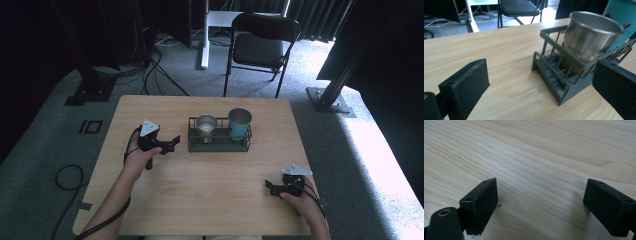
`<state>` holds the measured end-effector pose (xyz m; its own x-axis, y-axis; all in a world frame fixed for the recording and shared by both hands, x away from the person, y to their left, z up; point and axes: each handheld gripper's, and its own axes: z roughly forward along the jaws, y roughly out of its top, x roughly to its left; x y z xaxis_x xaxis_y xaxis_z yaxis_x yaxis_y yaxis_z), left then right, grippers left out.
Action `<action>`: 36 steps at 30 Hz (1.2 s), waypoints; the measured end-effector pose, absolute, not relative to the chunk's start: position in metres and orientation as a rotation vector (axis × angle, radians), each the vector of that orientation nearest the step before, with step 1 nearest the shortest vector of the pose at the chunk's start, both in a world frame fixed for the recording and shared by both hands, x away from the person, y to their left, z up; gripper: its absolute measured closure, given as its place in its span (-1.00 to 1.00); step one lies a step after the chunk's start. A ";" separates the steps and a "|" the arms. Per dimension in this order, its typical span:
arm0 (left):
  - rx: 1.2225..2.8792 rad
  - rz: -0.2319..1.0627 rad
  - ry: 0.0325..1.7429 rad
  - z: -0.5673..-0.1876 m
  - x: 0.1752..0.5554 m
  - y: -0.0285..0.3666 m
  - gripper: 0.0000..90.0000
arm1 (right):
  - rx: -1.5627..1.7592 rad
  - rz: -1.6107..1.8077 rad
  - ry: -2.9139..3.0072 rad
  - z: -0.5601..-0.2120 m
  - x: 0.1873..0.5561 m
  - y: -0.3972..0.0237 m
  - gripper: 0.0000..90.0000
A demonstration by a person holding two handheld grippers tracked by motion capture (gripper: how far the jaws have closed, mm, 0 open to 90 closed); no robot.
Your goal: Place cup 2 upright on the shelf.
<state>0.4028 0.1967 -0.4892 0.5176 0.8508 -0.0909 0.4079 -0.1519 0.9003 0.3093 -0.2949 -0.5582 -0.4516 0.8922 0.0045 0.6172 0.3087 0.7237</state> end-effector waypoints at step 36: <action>1.774 0.552 1.243 -0.537 0.351 0.263 -0.96 | 1.345 0.939 2.183 -0.558 0.309 -0.295 -0.74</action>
